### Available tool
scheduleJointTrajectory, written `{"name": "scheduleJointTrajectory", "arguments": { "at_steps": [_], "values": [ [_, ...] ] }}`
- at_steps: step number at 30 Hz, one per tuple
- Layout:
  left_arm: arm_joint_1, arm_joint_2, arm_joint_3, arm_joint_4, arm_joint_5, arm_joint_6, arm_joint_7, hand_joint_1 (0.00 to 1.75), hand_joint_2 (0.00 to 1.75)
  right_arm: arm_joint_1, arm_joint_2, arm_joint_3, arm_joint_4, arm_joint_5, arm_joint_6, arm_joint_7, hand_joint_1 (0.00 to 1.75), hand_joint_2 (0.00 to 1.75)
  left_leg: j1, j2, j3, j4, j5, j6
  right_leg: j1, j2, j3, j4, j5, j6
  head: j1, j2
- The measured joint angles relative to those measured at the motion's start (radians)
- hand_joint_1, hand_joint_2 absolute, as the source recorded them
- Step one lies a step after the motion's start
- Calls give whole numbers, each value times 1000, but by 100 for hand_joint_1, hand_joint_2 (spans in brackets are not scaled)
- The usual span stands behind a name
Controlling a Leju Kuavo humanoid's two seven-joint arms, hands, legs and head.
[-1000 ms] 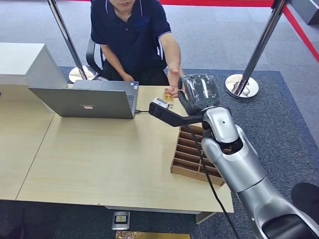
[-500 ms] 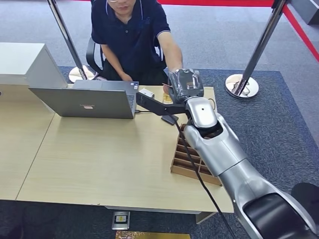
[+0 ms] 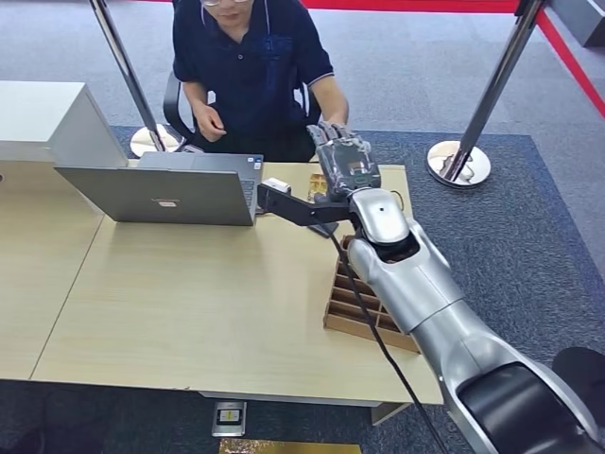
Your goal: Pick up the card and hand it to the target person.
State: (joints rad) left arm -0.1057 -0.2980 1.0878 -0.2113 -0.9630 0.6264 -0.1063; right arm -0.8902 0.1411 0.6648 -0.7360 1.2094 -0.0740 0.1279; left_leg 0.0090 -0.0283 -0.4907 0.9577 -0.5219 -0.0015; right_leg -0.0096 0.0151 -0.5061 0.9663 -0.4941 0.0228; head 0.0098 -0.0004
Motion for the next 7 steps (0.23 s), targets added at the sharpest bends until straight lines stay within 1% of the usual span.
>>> {"name": "scheduleJointTrajectory", "arguments": {
  "at_steps": [4, 7],
  "values": [
    [0, 3, -1, 0, 1, -4, -1, 0, 0, 7, -6, -1, -3, -29, -3, -79, 0, 0, 0, 0, 0, 0, 0, 0, 0, 0, 0, 0, 0, 0, 0, 0],
    [0, 5, 0, 0, 6, -5, -1, 0, 0, 16, -17, -1, -15, -42, -7, -113, 0, 0, 0, 0, 0, 0, 0, 0, 0, 0, 0, 0, 0, 0, 0, 0]
  ]
}}
